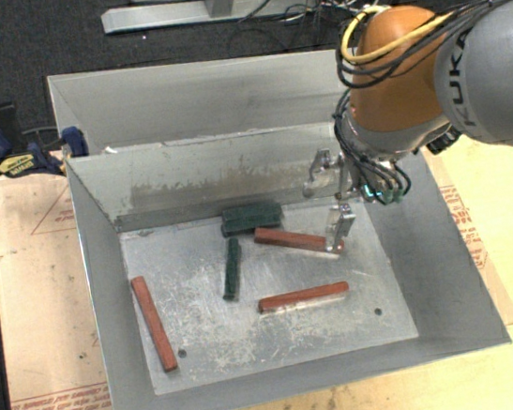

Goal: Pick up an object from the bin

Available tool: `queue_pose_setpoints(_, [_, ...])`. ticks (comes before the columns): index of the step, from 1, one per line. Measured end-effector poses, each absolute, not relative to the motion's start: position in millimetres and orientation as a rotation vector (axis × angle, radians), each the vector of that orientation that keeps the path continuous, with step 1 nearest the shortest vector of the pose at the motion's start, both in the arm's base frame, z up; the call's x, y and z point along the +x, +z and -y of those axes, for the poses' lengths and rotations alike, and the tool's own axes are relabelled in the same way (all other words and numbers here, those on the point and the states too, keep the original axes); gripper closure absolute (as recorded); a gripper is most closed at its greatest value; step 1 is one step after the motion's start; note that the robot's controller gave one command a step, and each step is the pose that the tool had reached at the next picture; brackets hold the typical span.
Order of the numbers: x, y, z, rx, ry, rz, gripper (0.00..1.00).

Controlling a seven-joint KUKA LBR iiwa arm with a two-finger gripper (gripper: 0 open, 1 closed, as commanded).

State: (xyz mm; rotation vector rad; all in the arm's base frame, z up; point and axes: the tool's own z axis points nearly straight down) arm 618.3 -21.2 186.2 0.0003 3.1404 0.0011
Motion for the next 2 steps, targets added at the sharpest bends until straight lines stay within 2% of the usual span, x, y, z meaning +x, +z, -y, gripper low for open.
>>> queue_pose_setpoints(1, [598.9,82.7,64.3,0.105,0.004,-3.120,1.00])
queue_pose_setpoints(2, [598.9,82.7,64.3,0.105,0.004,-3.120,1.00])
